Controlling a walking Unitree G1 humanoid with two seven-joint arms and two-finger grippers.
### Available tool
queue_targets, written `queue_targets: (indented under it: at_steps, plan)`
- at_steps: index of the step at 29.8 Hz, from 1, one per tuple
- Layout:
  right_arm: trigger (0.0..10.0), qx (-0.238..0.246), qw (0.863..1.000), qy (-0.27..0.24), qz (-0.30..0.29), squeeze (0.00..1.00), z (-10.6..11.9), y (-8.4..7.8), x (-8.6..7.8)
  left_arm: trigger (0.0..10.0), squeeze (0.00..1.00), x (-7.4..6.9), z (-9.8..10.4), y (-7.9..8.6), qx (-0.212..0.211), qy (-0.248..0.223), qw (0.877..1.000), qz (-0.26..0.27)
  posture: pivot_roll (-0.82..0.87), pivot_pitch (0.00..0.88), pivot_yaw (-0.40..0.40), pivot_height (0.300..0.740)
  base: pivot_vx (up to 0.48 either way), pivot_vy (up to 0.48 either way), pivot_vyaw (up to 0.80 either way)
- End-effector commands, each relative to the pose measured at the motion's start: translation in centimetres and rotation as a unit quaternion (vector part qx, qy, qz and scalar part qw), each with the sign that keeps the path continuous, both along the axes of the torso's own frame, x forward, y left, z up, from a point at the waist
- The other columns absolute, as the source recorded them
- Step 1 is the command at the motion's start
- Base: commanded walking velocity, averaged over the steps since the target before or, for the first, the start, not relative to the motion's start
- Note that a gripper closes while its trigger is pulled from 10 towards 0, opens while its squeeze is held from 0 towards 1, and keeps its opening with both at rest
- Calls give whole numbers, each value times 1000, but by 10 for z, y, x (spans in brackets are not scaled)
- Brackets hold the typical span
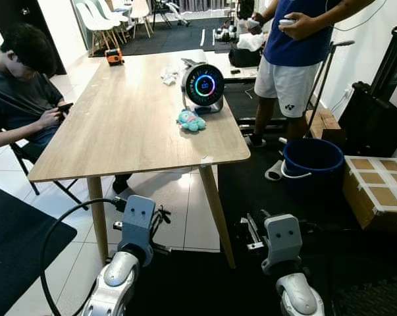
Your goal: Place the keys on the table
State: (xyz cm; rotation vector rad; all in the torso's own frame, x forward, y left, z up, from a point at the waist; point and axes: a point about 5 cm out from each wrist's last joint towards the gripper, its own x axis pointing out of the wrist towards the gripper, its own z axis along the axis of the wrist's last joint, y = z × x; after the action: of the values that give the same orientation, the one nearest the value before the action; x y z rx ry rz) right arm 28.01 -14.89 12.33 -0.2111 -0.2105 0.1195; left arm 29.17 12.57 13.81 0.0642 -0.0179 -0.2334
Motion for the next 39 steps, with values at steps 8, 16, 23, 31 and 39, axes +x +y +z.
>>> queue_targets:
  at_steps: [8,16,23,31,39]
  plan:
    - [10000,-6,1000,13,3,0,-6,-3,-3,10000,0,-2,0,-6,-12,1,1000,2,-24,162,66,740,0,0,0]
    - [10000,-20,1000,7,7,0,2,-10,3,10000,0,0,2,-14,-29,-3,1000,6,-42,154,42,740,0,0,0]
    - [10000,-19,1000,5,10,0,2,-7,4,10000,0,1,2,-12,-29,-4,1000,9,-38,152,47,740,0,0,0]
    - [10000,-14,1000,4,7,0,2,-6,3,10000,0,2,6,-10,-20,-16,1000,8,-31,152,62,740,37,0,0]
    - [10000,-11,1000,6,7,0,0,-5,2,10000,0,1,8,-11,-19,-24,1000,6,-26,153,61,740,429,0,0]
